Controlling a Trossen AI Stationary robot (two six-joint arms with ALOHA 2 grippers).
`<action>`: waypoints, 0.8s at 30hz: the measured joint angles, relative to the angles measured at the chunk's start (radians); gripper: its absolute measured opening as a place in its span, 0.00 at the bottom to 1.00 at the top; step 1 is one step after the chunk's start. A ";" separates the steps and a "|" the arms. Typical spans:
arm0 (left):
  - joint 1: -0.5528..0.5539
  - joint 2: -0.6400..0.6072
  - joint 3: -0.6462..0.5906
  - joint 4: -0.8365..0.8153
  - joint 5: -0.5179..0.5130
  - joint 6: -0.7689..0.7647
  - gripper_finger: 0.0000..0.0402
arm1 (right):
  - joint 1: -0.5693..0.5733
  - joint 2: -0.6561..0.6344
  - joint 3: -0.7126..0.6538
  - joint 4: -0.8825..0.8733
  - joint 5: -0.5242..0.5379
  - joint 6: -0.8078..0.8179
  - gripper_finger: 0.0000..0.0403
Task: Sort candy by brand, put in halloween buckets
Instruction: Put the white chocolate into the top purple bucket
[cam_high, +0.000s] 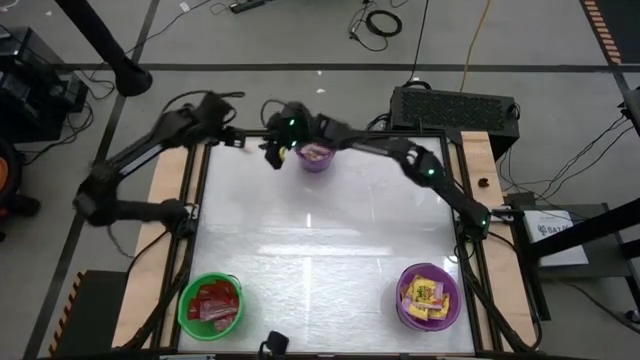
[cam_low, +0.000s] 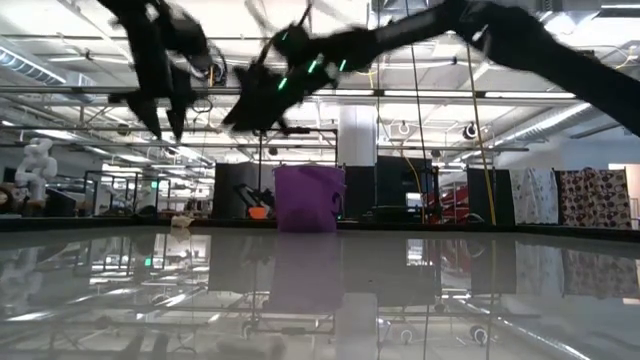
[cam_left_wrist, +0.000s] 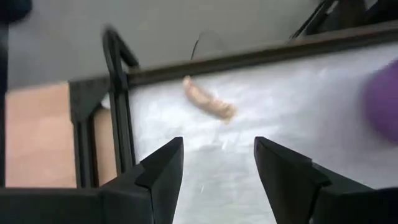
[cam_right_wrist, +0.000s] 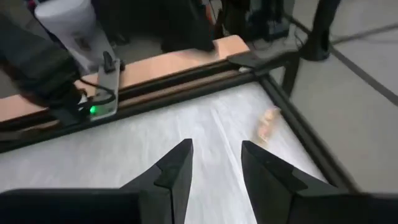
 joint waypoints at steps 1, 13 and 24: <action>0.020 0.053 -0.001 0.006 0.012 0.009 0.51 | -0.004 -0.037 0.005 -0.066 0.000 -0.006 0.32; 0.087 0.400 0.046 0.074 0.073 0.173 0.51 | -0.002 -0.344 0.010 -0.790 0.004 -0.151 0.32; -0.020 0.525 0.170 -0.041 -0.076 0.670 0.51 | 0.017 -0.394 0.010 -0.997 0.003 -0.165 0.32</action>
